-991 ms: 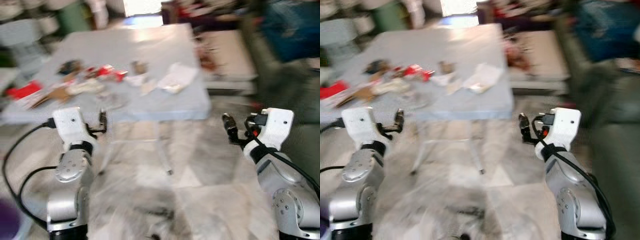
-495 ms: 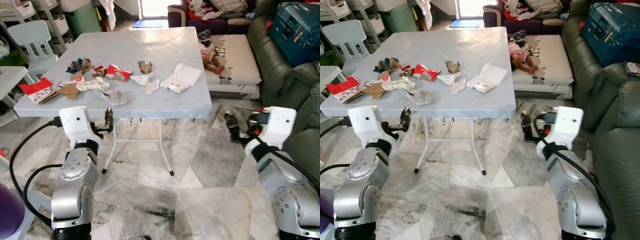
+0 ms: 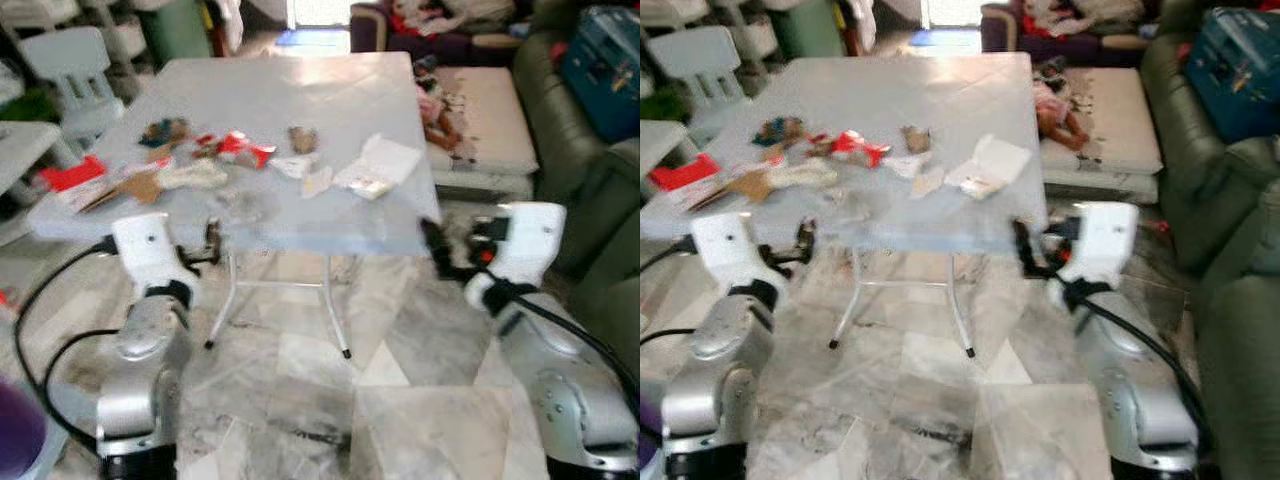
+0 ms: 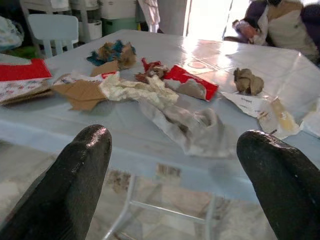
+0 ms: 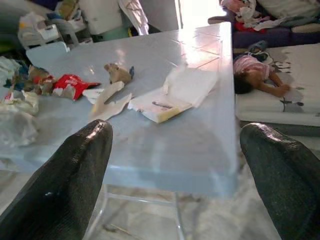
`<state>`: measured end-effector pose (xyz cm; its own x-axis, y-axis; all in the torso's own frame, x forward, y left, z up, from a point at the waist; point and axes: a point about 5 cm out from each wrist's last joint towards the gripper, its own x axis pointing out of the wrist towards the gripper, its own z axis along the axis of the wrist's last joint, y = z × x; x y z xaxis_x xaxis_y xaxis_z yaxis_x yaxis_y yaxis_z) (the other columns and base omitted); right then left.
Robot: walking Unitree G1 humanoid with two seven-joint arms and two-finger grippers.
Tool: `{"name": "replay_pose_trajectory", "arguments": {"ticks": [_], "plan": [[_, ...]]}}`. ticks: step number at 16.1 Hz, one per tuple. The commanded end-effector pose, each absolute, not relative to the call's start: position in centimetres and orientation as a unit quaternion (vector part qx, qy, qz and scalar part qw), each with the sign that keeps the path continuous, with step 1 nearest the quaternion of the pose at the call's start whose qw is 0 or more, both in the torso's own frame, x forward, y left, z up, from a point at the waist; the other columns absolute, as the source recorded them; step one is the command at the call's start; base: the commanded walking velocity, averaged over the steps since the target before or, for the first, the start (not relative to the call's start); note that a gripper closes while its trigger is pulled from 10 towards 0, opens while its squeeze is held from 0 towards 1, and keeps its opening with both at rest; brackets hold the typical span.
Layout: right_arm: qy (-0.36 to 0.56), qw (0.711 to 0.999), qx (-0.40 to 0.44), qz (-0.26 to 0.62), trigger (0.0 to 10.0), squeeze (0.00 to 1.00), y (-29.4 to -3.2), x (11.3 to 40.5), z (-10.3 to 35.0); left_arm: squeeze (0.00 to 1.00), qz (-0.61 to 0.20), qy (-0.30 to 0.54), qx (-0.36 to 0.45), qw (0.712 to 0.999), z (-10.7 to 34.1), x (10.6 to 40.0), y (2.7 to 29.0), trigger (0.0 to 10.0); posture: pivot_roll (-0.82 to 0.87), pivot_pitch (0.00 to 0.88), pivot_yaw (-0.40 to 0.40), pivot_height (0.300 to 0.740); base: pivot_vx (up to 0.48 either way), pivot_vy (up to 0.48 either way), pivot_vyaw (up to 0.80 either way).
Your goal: Picking trash to rubbish bin
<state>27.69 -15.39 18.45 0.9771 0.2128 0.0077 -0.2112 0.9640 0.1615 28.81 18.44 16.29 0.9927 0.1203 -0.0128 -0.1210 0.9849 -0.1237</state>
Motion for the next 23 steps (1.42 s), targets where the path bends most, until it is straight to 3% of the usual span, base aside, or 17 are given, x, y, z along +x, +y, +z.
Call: {"name": "replay_pose_trajectory", "arguments": {"ticks": [1, 7, 12, 23], "plan": [[-0.005, 0.992, 0.072, 0.106, 10.0, 0.00, -15.7, 27.3, 18.8, 0.00, 0.049, 0.001, -0.066, 0.997, 16.4, 29.0, 17.8, 10.0, 0.01, 0.063, 0.032, 0.740, 0.454, 0.000, 0.00], [-0.006, 0.990, 0.072, 0.121, 10.0, 0.00, -15.3, 27.1, 18.9, 0.00, 0.056, 0.009, -0.063, 0.996, 16.1, 28.9, 18.0, 10.0, 0.01, 0.067, 0.030, 0.740, 0.440, 0.000, 0.00], [-0.007, 0.988, 0.072, 0.133, 10.0, 0.00, -15.2, 27.1, 18.9, 0.00, 0.062, 0.012, -0.061, 0.996, 15.9, 29.1, 17.9, 10.0, 0.01, 0.060, 0.027, 0.740, 0.363, 0.000, 0.61], [-0.008, 0.987, 0.072, 0.144, 10.0, 0.00, -14.9, 27.3, 19.0, 0.00, 0.129, 0.041, -0.051, 0.989, 14.8, 29.0, 19.6, 10.0, 0.01, 0.049, 0.026, 0.740, 0.000, 0.000, 0.00]]}}
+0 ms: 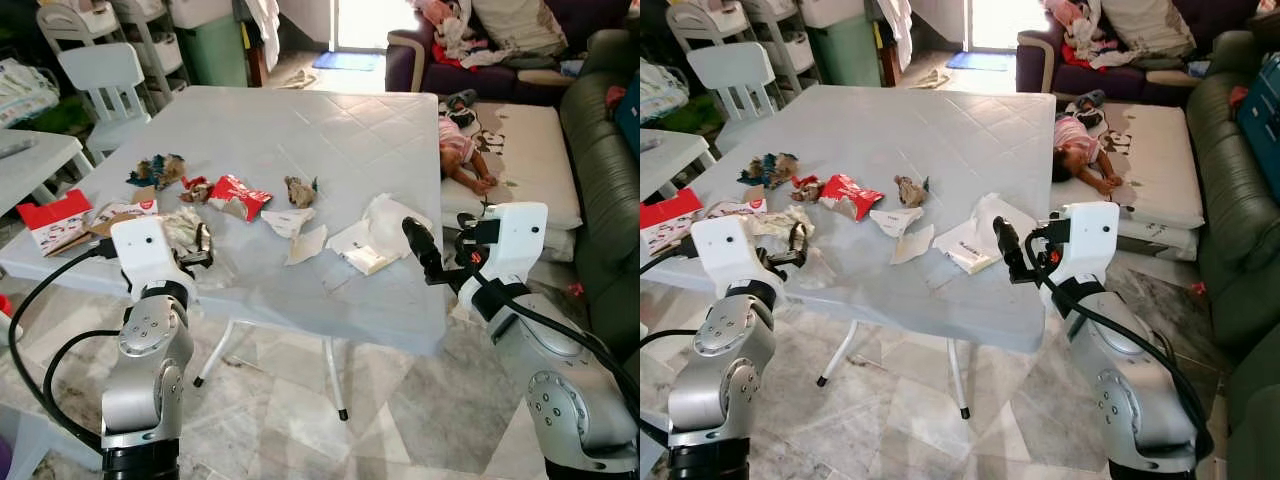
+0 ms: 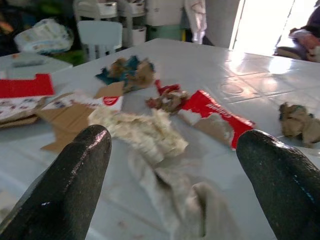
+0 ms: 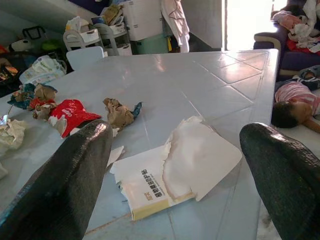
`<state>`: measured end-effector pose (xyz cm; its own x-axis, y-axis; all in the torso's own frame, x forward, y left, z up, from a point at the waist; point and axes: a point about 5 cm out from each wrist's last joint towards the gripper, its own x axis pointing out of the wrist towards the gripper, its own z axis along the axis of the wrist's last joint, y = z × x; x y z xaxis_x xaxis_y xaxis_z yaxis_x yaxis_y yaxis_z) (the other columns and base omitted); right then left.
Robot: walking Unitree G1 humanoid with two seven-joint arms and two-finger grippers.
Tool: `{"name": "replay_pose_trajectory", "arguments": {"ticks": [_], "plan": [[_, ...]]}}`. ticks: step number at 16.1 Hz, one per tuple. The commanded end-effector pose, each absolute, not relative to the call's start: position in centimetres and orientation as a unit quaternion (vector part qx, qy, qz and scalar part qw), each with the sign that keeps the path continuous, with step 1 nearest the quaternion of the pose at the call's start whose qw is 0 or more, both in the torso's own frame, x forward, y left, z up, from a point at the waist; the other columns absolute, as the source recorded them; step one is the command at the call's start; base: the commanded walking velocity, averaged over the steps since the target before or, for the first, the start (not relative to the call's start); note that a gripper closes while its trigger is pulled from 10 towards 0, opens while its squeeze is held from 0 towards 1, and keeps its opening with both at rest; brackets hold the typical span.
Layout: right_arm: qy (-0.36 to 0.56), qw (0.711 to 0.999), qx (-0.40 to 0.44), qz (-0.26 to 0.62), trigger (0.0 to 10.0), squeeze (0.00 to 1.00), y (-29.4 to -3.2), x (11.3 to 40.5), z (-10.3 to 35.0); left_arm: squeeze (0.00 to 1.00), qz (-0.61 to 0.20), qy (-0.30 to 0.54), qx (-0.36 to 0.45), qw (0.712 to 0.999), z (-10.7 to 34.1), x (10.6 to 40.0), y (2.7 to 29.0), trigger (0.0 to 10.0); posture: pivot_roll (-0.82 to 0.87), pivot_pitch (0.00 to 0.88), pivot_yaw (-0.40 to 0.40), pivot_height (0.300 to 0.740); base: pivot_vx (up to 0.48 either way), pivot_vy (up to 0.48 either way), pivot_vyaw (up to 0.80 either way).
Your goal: Picking trash to rubbish bin
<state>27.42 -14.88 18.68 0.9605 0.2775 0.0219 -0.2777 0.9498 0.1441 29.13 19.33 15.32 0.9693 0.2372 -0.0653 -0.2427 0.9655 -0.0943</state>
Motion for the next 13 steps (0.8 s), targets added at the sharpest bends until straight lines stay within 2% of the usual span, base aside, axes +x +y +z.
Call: {"name": "replay_pose_trajectory", "arguments": {"ticks": [1, 7, 11, 13], "plan": [[-0.008, 0.987, 0.070, 0.144, 10.0, 0.00, -15.0, 27.4, 19.1, 0.00, 0.131, 0.052, -0.054, 0.989, 14.3, 29.0, 19.6, 10.0, 0.01, 0.050, 0.024, 0.740, 0.000, 0.000, 0.00], [-0.022, 0.990, 0.050, 0.133, 10.0, 0.00, -15.2, 27.3, 19.7, 0.00, 0.116, 0.106, -0.060, 0.986, 12.0, 29.4, 19.5, 10.0, -0.02, 0.056, 0.021, 0.740, 0.000, 0.000, 0.00], [-0.021, 0.989, 0.050, 0.136, 10.0, 0.00, -15.2, 27.0, 19.9, 0.00, 0.052, 0.118, -0.064, 0.990, 11.6, 30.6, 18.2, 10.0, -0.04, 0.066, 0.023, 0.740, 0.000, 0.000, 0.00], [0.001, 0.965, 0.089, 0.245, 10.0, 0.00, -13.0, 25.6, 19.9, 0.00, 0.042, 0.122, -0.063, 0.990, 11.5, 31.1, 17.7, 10.0, -0.05, 0.074, 0.028, 0.740, 0.000, 0.000, 0.00]]}}
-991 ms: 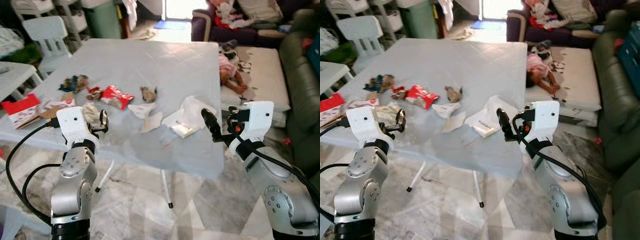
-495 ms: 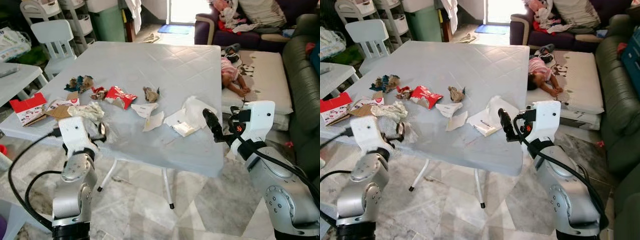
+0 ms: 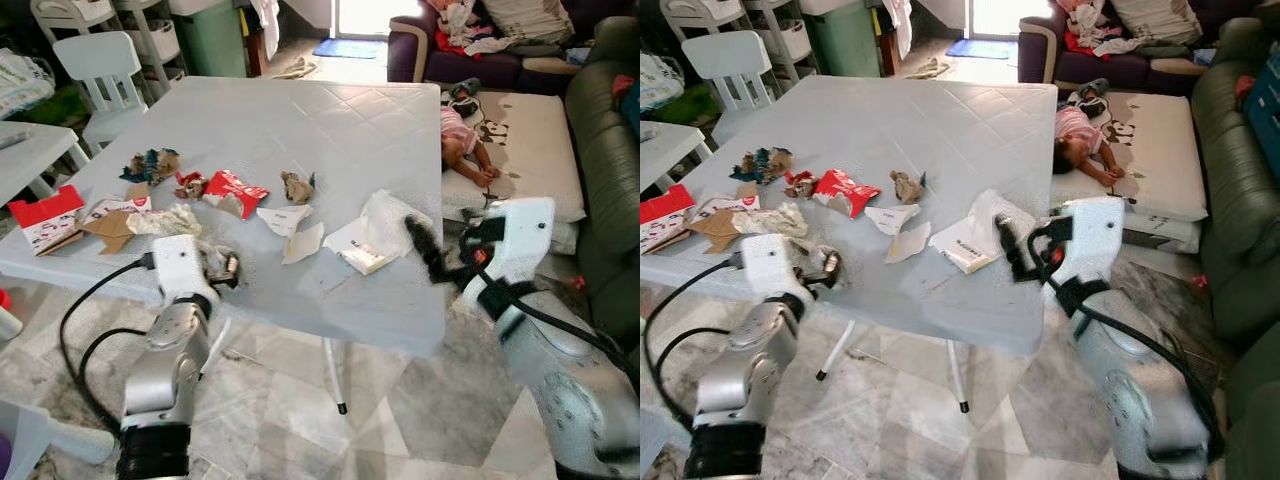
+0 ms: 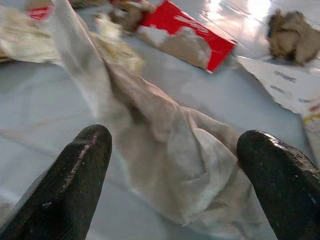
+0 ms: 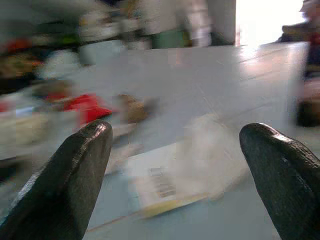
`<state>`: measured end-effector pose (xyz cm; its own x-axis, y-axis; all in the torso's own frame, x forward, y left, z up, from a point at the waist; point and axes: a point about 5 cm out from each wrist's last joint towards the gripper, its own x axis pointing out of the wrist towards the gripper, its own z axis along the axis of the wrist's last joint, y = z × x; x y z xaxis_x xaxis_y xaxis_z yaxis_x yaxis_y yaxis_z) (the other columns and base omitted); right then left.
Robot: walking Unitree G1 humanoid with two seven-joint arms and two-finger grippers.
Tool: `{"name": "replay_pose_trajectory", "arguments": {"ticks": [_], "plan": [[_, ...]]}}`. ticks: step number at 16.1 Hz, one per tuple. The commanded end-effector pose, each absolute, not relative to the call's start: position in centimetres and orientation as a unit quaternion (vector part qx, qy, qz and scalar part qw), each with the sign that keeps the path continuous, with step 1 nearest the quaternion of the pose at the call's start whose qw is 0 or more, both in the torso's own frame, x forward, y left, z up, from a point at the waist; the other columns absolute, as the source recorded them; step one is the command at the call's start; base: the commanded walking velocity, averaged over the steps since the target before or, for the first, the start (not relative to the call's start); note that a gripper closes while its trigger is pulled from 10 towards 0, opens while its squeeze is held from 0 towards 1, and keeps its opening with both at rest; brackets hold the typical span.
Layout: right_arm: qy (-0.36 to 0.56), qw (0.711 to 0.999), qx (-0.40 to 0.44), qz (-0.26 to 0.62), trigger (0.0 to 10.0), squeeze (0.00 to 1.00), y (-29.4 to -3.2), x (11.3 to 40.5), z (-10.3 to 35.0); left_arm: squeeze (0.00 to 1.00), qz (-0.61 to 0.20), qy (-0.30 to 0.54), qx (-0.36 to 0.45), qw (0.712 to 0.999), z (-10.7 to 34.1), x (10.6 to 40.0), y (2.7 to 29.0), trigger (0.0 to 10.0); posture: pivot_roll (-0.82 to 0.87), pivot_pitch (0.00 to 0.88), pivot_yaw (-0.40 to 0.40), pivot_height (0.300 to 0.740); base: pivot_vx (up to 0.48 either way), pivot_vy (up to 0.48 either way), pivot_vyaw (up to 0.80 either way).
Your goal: Picking trash to rubbish bin
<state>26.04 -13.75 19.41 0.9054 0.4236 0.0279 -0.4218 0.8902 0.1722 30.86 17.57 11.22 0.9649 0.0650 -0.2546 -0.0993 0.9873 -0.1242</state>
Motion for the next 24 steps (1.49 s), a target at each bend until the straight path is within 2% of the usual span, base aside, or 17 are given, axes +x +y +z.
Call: {"name": "replay_pose_trajectory", "arguments": {"ticks": [1, 3, 4, 5, 15, 24], "plan": [[0.013, 0.947, 0.116, 0.300, 10.0, 0.00, -11.9, 24.6, 19.9, 0.00, 0.041, 0.124, -0.062, 0.990, 11.4, 31.2, 17.6, 10.0, -0.06, 0.077, 0.028, 0.740, 0.000, 0.000, 0.00], [0.020, 0.936, 0.116, 0.332, 10.0, 0.00, -11.3, 23.8, 20.0, 0.00, 0.036, 0.128, -0.059, 0.989, 11.2, 31.1, 17.3, 10.0, -0.06, 0.085, 0.025, 0.740, 0.000, 0.000, 0.00], [0.023, 0.935, 0.113, 0.337, 10.0, 0.00, -11.2, 23.6, 19.9, 0.00, 0.034, 0.129, -0.058, 0.989, 11.0, 31.0, 17.2, 8.5, -0.06, 0.087, 0.022, 0.740, 0.000, 0.000, 0.00], [0.025, 0.935, 0.113, 0.337, 10.0, 0.00, -11.2, 23.5, 19.9, 0.00, 0.034, 0.127, -0.064, 0.989, 10.9, 30.9, 17.2, 0.0, -0.06, 0.090, 0.019, 0.740, 0.000, 0.000, 0.00], [0.042, 0.933, 0.101, 0.343, 10.0, 0.00, -11.4, 23.6, 20.0, 0.00, 0.042, 0.121, -0.078, 0.989, 10.6, 30.5, 17.4, 0.0, -0.06, 0.093, 0.002, 0.740, 0.000, 0.000, 0.00], [0.040, 0.938, 0.095, 0.331, 10.0, 0.00, -11.6, 24.0, 19.9, 0.00, 0.027, 0.080, -0.085, 0.993, 11.5, 30.6, 16.8, 0.0, -0.06, 0.081, 0.000, 0.740, 0.000, 0.000, 0.00]]}}
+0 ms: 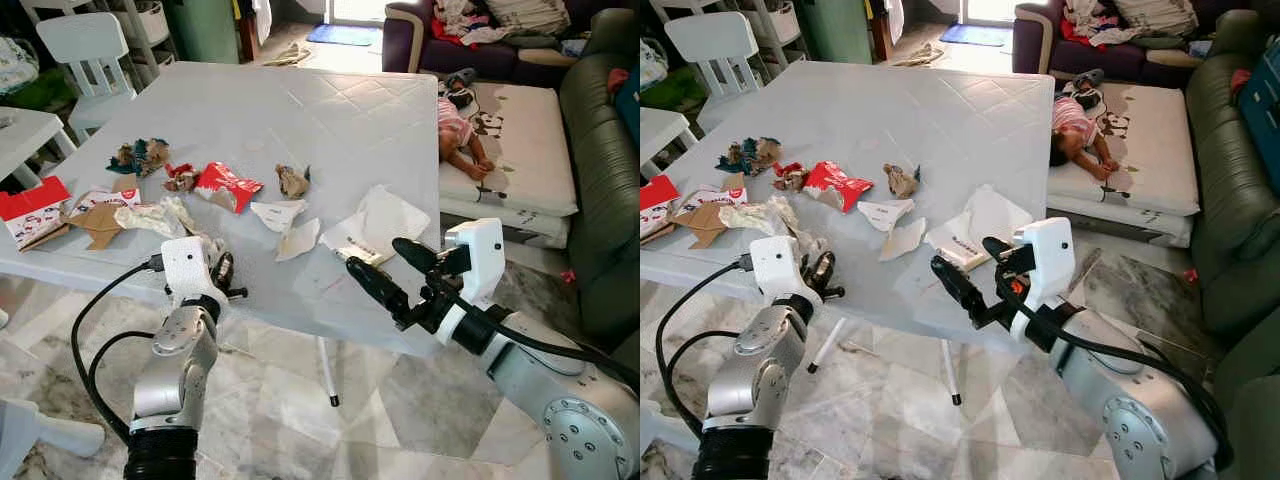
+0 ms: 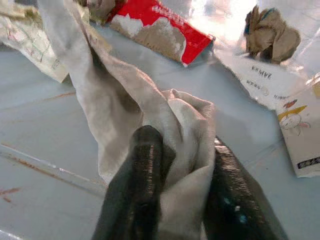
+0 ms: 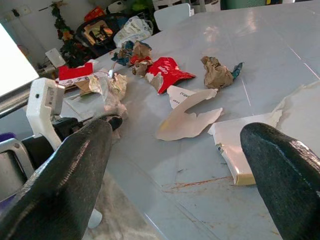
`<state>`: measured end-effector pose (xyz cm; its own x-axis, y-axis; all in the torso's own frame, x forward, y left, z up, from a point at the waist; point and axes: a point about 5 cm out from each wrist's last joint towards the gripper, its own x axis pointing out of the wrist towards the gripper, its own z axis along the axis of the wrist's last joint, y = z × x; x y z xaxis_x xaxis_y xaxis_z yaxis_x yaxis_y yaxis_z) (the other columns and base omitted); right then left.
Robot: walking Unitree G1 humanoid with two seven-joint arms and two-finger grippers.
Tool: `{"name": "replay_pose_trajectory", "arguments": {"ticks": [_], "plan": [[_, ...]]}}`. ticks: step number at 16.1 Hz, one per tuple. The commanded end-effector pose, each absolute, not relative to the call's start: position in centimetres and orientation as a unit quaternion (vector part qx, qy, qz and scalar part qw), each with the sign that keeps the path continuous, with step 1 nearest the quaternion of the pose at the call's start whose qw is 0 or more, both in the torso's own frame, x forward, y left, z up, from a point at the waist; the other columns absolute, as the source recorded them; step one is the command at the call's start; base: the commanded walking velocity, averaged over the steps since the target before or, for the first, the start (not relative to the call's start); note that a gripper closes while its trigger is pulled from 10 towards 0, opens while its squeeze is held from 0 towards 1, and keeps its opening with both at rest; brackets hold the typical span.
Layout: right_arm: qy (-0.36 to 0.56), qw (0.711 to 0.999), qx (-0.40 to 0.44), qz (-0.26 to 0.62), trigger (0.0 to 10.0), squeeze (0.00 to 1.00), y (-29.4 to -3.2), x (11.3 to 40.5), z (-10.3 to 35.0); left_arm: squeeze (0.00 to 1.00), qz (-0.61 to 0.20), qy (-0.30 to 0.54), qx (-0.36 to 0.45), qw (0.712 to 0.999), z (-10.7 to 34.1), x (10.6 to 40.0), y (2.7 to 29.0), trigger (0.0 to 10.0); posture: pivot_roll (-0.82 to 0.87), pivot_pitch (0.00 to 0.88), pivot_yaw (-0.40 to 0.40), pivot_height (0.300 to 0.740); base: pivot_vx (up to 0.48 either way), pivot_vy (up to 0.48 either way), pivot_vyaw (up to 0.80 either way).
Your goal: Picking trash to rubbish bin
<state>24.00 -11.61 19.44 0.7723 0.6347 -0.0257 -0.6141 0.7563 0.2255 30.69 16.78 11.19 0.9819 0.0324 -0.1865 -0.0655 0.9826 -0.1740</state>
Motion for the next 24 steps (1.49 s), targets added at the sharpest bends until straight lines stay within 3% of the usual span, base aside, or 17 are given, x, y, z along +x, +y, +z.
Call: {"name": "replay_pose_trajectory", "arguments": {"ticks": [1, 7, 11, 15, 21, 24], "plan": [[0.040, 0.938, 0.095, 0.330, 10.0, 0.00, -11.7, 24.1, 19.9, 0.00, 0.027, 0.077, -0.084, 0.993, 11.6, 30.6, 16.8, 0.0, -0.06, 0.081, 0.001, 0.740, 0.000, 0.000, 0.00], [0.028, 0.948, 0.090, 0.303, 10.0, 0.00, -12.3, 25.0, 19.7, 0.00, 0.061, -0.032, 0.014, 0.998, 14.3, 28.4, 17.3, 0.0, -0.01, 0.077, 0.009, 0.740, 0.000, 0.000, 0.00], [0.007, 0.961, 0.082, 0.265, 10.0, 0.00, -12.5, 28.4, 19.5, 0.00, 0.064, -0.033, 0.053, 0.996, 14.4, 25.0, 18.0, 0.0, 0.09, 0.076, 0.007, 0.740, 0.000, 0.000, 0.00], [-0.005, 0.962, 0.078, 0.262, 10.0, 0.00, -12.0, 29.9, 19.3, 0.00, 0.094, -0.009, 0.085, 0.992, 14.2, 22.2, 19.5, 0.0, 0.13, 0.080, 0.007, 0.740, 0.000, 0.000, 0.80], [-0.016, 0.963, 0.072, 0.258, 10.0, 0.00, -11.8, 30.5, 19.0, 0.00, 0.085, 0.006, 0.079, 0.993, 14.1, 22.4, 18.9, 0.0, 0.11, 0.080, 0.010, 0.740, 0.000, 0.000, 0.75], [-0.022, 0.964, 0.060, 0.257, 10.0, 0.00, -11.6, 30.7, 19.0, 0.00, 0.084, 0.009, 0.071, 0.994, 14.1, 22.7, 18.8, 0.0, 0.11, 0.076, 0.019, 0.740, 0.000, 0.000, 0.00]]}}
